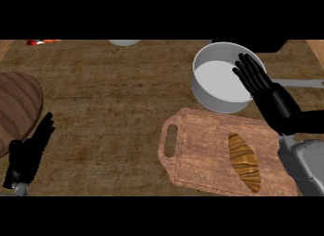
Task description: Pick the croissant from the cutting board and place it in the pot
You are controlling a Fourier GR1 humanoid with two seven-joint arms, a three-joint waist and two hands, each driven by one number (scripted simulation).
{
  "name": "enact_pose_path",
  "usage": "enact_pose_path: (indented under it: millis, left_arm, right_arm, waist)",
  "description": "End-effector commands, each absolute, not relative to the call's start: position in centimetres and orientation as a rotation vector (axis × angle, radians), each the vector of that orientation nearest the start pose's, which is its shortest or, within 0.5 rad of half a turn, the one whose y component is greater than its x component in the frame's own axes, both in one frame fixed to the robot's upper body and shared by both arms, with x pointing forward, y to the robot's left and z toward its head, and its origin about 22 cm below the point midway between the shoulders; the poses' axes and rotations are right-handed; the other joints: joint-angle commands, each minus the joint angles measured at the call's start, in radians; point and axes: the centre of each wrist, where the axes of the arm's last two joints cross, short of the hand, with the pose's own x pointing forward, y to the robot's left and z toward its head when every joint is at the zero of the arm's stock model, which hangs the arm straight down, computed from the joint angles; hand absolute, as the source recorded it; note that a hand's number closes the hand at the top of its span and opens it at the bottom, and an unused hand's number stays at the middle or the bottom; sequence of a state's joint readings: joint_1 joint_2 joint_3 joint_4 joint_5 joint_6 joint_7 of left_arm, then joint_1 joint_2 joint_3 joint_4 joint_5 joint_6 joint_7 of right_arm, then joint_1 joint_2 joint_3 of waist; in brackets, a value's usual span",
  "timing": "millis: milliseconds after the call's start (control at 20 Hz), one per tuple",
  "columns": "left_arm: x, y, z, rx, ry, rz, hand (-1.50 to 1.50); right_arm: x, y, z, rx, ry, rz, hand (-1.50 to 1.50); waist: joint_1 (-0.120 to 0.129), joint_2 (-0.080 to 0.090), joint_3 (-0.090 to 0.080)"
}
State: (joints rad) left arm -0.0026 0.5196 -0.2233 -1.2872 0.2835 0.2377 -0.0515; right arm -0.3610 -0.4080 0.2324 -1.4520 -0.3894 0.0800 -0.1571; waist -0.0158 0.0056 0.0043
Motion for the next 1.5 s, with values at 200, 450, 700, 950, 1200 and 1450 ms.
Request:
enact_pose_path:
  millis: [200,450,700,950,1200,1450]
  left_arm:
    - [23.4,36.1,-0.5,0.506,-1.372,-0.11,0.0]
    - [22.5,36.0,-0.7,0.491,-1.336,-0.078,0.0]
    - [22.9,34.4,0.7,0.47,-1.371,-0.108,0.0]
    - [23.8,34.7,2.1,0.467,-1.382,-0.117,0.0]
    - [23.3,33.7,0.9,0.425,-1.371,-0.135,0.0]
    - [23.8,32.1,2.9,0.41,-1.409,-0.178,0.0]
  right_arm:
    - [25.8,-35.0,1.9,-0.215,-1.355,0.066,1.5]
    - [23.5,-40.1,4.7,-0.898,-1.548,0.415,-1.5]
    - [15.5,-36.0,2.2,-0.884,-1.639,0.302,-1.5]
    - [13.6,-35.2,7.1,-0.821,-1.467,0.442,-1.5]
    - [16.0,-33.0,11.6,-0.816,-1.345,0.565,-1.5]
    - [16.7,-30.7,13.2,-0.76,-1.101,0.766,-1.5]
  waist:
    - [-0.051,-0.017,-0.005]
    - [-0.076,-0.034,-0.007]
    - [-0.038,-0.019,-0.005]
    - [-0.007,-0.009,-0.007]
    - [0.02,-0.004,-0.007]
    - [0.049,0.0,-0.007]
